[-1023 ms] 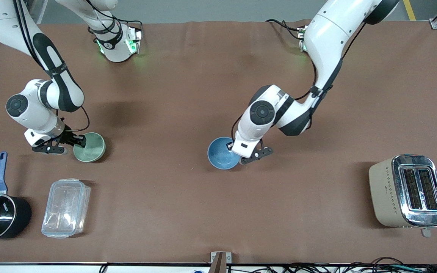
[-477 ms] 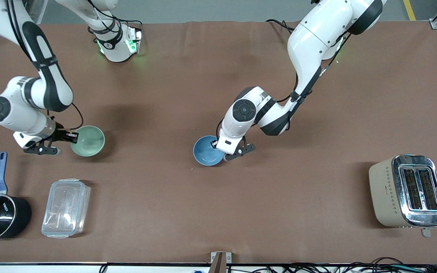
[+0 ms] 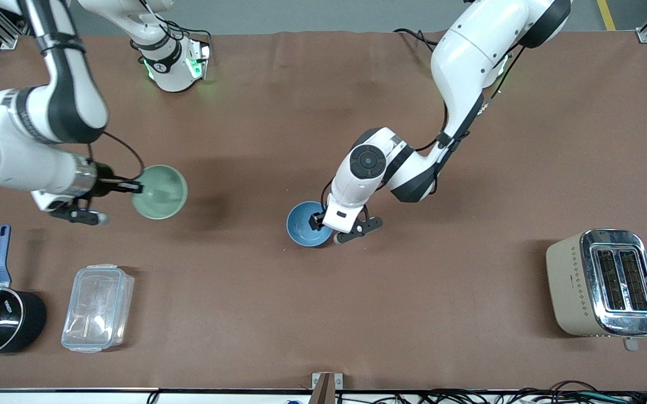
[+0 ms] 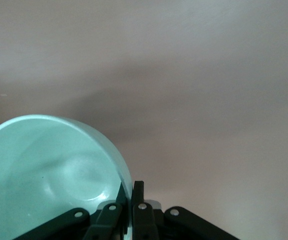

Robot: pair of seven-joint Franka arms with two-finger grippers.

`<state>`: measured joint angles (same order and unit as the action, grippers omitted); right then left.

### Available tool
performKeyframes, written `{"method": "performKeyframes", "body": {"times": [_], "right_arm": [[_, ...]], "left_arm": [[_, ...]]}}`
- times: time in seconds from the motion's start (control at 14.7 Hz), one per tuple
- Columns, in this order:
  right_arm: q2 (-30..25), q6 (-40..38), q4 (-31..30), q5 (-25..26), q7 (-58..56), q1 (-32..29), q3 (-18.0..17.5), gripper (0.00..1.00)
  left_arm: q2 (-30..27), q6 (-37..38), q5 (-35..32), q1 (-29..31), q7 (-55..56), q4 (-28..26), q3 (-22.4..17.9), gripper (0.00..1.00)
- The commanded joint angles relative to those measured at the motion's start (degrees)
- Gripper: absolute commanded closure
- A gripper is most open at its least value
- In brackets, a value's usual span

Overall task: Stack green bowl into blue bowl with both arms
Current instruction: 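Slide the blue bowl toward the green bowl while the right gripper grasps it, then lift the green bowl with the right gripper while the left gripper releases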

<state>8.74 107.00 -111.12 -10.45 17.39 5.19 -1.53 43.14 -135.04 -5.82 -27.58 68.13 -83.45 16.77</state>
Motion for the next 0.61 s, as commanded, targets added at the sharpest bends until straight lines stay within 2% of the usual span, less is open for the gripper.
{"method": "performKeyframes", "body": {"times": [0.0,0.27,0.55], "right_arm": [[0.8,0.1,2.6,-1.8,13.1,8.7,0.4,1.00],[4.8,5.0,6.9,-2.4,26.6,18.3,0.5,1.00],[13.7,15.7,10.4,-1.9,36.5,25.7,0.6,1.00]], "left_arm": [[-5.4,6.3,-1.4,0.4,0.5,0.6,-1.4,0.00],[-11.1,10.3,-1.4,4.8,-3.5,1.9,-1.5,0.00],[-16.3,16.6,-1.5,11.6,-11.3,2.9,-1.5,0.00]]}}
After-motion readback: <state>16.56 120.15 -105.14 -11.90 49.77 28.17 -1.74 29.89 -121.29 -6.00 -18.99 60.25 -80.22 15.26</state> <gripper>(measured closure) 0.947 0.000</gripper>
